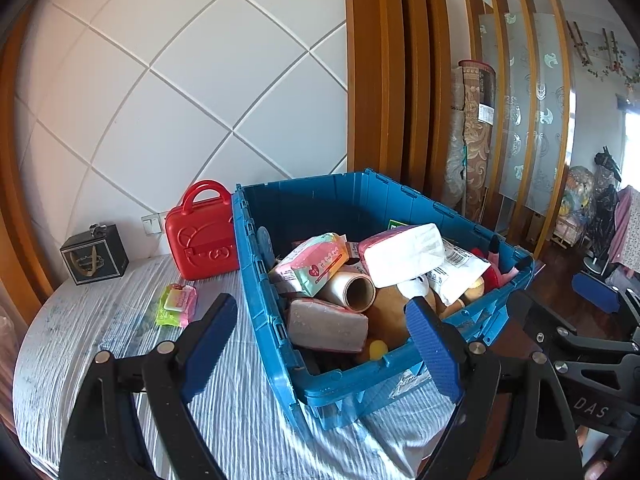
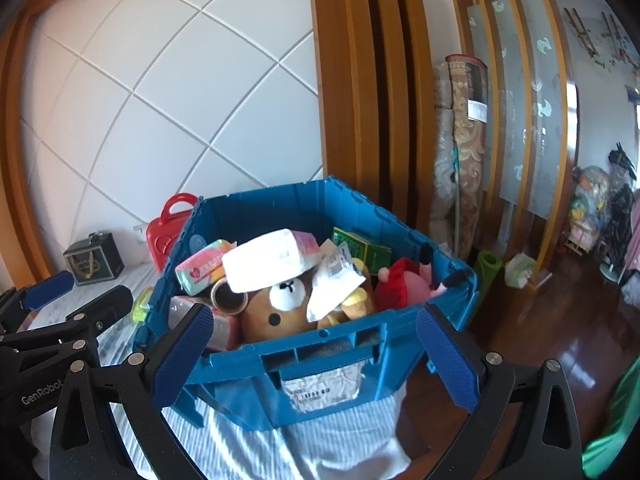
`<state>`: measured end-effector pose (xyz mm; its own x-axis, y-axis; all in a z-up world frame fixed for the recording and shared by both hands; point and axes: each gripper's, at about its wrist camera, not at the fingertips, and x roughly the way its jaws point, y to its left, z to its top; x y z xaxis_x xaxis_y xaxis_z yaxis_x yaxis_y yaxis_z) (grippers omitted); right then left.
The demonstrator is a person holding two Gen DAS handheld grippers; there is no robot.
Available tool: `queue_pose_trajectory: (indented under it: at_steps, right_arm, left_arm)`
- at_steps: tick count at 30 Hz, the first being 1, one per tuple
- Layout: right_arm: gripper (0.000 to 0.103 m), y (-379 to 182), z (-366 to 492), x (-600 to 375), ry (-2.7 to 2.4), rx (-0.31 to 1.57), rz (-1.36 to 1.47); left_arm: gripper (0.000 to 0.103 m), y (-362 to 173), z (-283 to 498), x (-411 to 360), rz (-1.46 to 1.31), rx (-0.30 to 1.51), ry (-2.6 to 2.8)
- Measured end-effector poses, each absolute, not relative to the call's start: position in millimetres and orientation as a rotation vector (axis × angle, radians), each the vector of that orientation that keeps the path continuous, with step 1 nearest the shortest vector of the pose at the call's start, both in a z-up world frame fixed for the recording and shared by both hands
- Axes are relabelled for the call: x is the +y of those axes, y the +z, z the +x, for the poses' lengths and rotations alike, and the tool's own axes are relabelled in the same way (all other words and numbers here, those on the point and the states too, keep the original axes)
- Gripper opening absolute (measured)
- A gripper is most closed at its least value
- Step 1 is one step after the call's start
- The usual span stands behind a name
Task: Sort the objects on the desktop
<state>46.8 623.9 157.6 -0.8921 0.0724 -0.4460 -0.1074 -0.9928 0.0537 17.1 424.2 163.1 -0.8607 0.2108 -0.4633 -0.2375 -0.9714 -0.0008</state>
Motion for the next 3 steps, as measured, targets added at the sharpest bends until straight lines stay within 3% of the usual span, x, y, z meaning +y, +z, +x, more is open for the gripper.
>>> queue_pose_trajectory:
  at_steps: [3]
  right_arm:
    - [0.103,157.0,46.0,624.1,2.967,0.116,-0.697]
  left_arm:
    - [0.087,163.1,16.4,425.7,-0.691,0.083,2.825]
